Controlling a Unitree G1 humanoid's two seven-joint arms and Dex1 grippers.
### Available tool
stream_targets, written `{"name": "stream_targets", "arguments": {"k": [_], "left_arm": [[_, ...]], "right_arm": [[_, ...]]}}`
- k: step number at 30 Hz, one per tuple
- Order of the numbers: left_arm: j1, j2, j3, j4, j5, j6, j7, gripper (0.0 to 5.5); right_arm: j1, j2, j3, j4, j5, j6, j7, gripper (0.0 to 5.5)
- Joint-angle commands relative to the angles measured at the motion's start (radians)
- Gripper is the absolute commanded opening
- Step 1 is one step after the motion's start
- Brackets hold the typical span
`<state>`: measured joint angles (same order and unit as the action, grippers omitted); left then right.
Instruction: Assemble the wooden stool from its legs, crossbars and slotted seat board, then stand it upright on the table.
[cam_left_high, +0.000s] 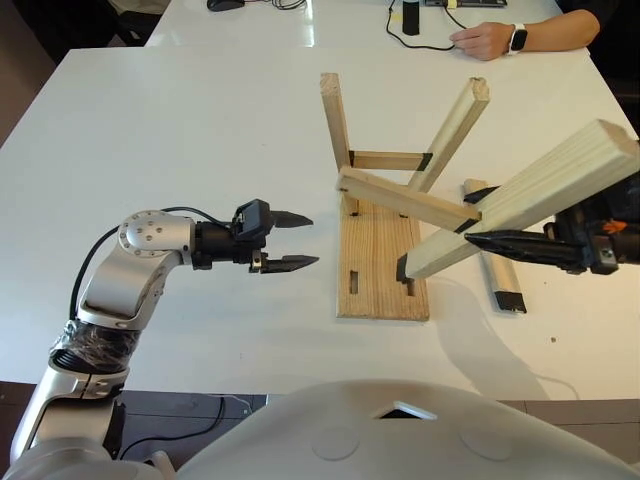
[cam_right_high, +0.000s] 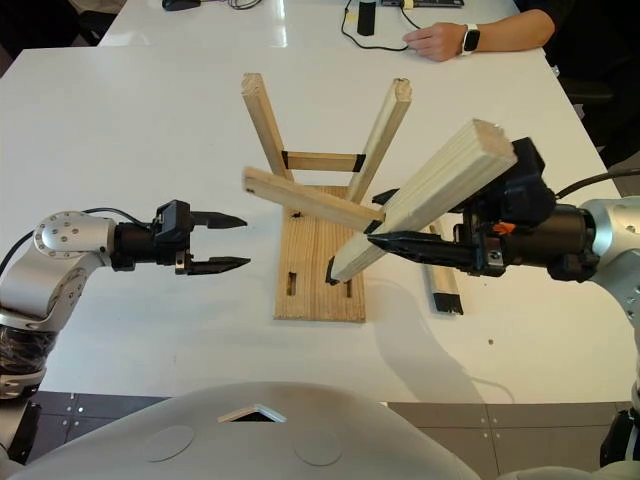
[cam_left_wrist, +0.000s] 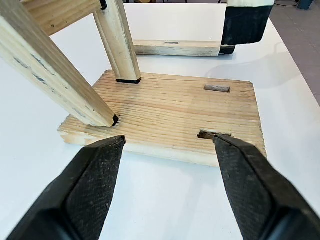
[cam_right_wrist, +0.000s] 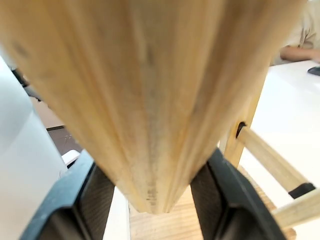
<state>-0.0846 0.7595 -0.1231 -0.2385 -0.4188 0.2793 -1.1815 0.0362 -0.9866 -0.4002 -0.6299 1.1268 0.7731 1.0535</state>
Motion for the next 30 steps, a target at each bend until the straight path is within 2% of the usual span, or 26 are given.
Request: {"name": "stream_targets", "arguments": {"k": [1, 7, 13, 22, 30], "left_arm": [[-0.046, -0.001, -0.013, 0.041, 0.038, -0.017, -0.003, 3.26], [-0.051, -0.011, -0.012, 0.049, 0.048, -0.021, 0.003, 3.26], [-0.069, -0.013, -0.014, 0.062, 0.048, -0.023, -0.009, 3.26], [-0.08, -0.014, -0.015, 0.069, 0.049, -0.026, -0.013, 3.26], [-0.092, -0.014, -0.016, 0.08, 0.051, -0.03, -0.022, 3.26]], "right_arm": [[0.037, 0.015, 0.08, -0.016, -0.113, -0.061, 0.025, 2.02], [0.051, 0.003, 0.186, 0.022, -0.267, -0.14, 0.087, 2.02], [0.074, -0.003, 0.188, 0.048, -0.333, -0.184, 0.112, 2.02], [0.081, -0.001, 0.27, 0.155, -0.494, -0.321, 0.134, 2.02], [0.141, 0.0, 0.414, 0.202, -0.66, -0.467, 0.144, 2.02]]}}
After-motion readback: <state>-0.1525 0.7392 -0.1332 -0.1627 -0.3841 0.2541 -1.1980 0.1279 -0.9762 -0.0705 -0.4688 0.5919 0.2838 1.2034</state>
